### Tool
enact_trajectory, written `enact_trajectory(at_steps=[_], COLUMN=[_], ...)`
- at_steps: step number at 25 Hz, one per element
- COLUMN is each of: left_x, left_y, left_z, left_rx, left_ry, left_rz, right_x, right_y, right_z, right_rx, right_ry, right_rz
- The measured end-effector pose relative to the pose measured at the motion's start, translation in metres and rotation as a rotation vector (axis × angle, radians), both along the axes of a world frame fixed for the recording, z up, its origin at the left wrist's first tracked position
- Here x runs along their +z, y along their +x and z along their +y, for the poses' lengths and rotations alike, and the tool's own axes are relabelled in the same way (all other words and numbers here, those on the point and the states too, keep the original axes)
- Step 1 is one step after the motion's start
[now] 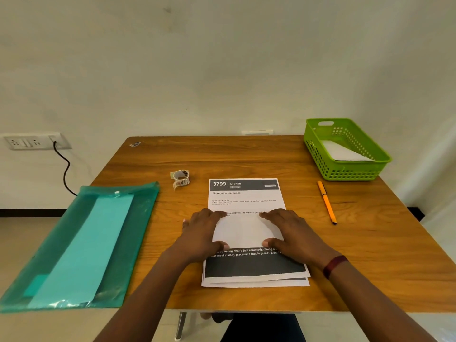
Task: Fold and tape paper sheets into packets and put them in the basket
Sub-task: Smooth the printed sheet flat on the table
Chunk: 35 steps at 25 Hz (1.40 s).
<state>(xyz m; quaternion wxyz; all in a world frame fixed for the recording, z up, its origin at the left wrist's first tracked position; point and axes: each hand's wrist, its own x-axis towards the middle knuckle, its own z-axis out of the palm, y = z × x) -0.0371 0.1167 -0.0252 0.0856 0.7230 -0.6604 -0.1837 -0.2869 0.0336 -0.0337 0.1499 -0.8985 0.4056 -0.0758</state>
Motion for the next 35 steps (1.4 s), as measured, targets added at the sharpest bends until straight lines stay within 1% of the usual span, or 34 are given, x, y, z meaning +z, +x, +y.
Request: enact_trajectory(at_steps=[2, 4, 5, 7, 8, 10, 12, 14, 16, 19, 24, 27, 29, 32, 34, 35], left_x=[0.006, 0.011, 0.013, 0.016, 0.017, 0.020, 0.024, 0.028, 0.031, 0.031, 0.016, -0.001, -0.012, -0.023, -0.026, -0.028], left_y=[-0.004, -0.007, -0.007, -0.008, -0.009, -0.008, -0.004, -0.001, 0.001, 0.000, -0.001, -0.005, -0.007, -0.009, -0.010, -0.010], left_z=[-0.004, -0.006, -0.006, -0.004, -0.001, 0.003, 0.006, 0.006, 0.006, 0.006, 0.011, 0.022, 0.030, 0.039, 0.041, 0.041], left_rx=[0.001, -0.004, -0.010, -0.027, -0.035, -0.038, -0.030, -0.020, -0.006, 0.015, 0.007, 0.033, 0.028, 0.005, -0.026, -0.057], left_ry=[-0.011, -0.036, -0.049, -0.084, -0.113, -0.184, -0.249, -0.297, -0.337, -0.390, -0.425, -0.431, -0.418, -0.347, -0.234, -0.187], left_rz=[-0.083, -0.116, -0.105, -0.026, 0.017, 0.077, 0.094, 0.086, 0.082, 0.092, 0.070, 0.138, 0.195, 0.187, 0.118, 0.044], right_x=[0.001, 0.004, 0.005, 0.008, 0.009, 0.011, 0.015, 0.021, 0.029, 0.033, 0.019, 0.007, -0.004, -0.019, -0.026, -0.028], right_y=[0.002, 0.004, 0.005, 0.007, 0.008, 0.007, 0.007, 0.008, 0.009, 0.009, 0.006, 0.002, -0.002, -0.005, -0.005, -0.005], right_z=[-0.005, -0.008, -0.009, -0.007, -0.005, -0.002, -0.001, 0.001, 0.003, 0.003, 0.007, 0.016, 0.022, 0.031, 0.036, 0.038], right_rx=[-0.003, -0.016, -0.015, 0.001, 0.005, -0.004, -0.022, -0.048, -0.057, -0.037, -0.039, -0.026, -0.026, -0.022, -0.011, -0.001], right_ry=[-0.017, -0.038, -0.050, -0.077, -0.081, -0.058, -0.033, -0.008, 0.003, -0.045, -0.082, -0.031, -0.036, -0.058, -0.092, -0.119], right_rz=[0.031, 0.024, 0.018, -0.012, -0.061, -0.225, -0.375, -0.450, -0.485, -0.515, -0.537, -0.573, -0.519, -0.299, -0.123, -0.047])
